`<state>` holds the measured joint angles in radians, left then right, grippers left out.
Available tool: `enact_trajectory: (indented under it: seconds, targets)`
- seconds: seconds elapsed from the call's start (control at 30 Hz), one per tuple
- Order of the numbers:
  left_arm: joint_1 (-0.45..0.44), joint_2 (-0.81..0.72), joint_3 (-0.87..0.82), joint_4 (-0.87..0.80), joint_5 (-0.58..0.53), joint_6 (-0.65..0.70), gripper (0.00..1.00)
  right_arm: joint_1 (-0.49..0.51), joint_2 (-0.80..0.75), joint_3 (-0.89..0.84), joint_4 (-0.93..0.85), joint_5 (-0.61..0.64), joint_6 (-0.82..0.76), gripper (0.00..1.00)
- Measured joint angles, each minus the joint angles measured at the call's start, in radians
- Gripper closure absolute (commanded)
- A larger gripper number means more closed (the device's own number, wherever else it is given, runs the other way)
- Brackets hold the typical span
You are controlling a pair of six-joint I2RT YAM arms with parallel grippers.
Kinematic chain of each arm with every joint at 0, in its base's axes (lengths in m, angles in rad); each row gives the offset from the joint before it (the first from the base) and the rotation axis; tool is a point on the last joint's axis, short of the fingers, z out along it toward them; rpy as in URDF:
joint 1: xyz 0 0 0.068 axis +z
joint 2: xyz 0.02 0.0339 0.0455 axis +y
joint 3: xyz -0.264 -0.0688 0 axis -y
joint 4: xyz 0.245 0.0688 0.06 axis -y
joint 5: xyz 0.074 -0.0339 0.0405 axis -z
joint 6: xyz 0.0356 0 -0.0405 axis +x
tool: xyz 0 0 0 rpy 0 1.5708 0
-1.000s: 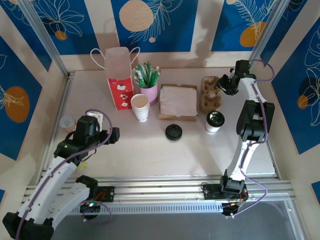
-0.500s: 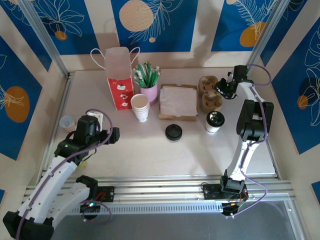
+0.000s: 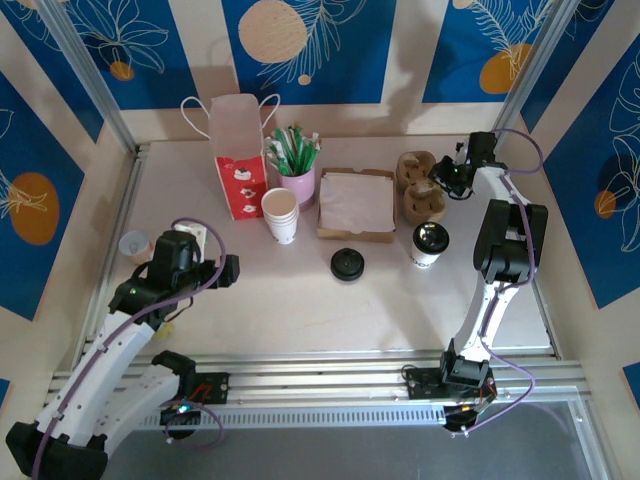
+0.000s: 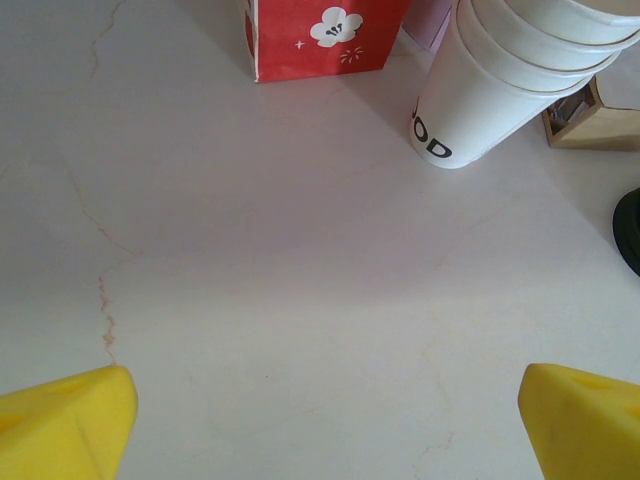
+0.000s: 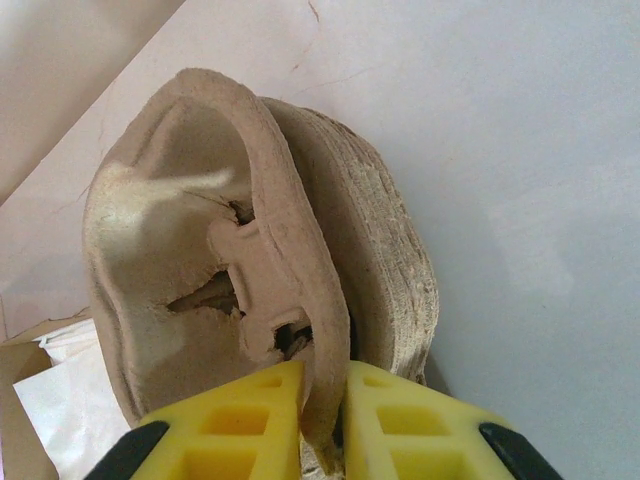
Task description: Pack the takeout coffee
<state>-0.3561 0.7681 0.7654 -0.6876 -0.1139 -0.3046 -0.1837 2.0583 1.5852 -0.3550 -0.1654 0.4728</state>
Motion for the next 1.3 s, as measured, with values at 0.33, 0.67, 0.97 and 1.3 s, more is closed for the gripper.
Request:
enact_trajectory:
  seconds: [0.33,0.67,0.97,1.3]
  targets:
    - [0.0,0.0,0.0,0.0,0.0,0.0,0.02,0.025,-0.005,0.0,-0.006,0.043,-0.044,0.89]
    - [0.0,0.0,0.0,0.0,0.0,0.0,0.02,0.034,-0.041,0.0,-0.022,0.077,-0.052,0.91]
    - [0.0,0.0,0.0,0.0,0.0,0.0,0.02,0.034,-0.097,0.006,-0.034,0.087,-0.052,0.94]
    - [0.0,0.0,0.0,0.0,0.0,0.0,0.02,0.044,-0.168,0.03,-0.05,0.082,-0.043,0.95]
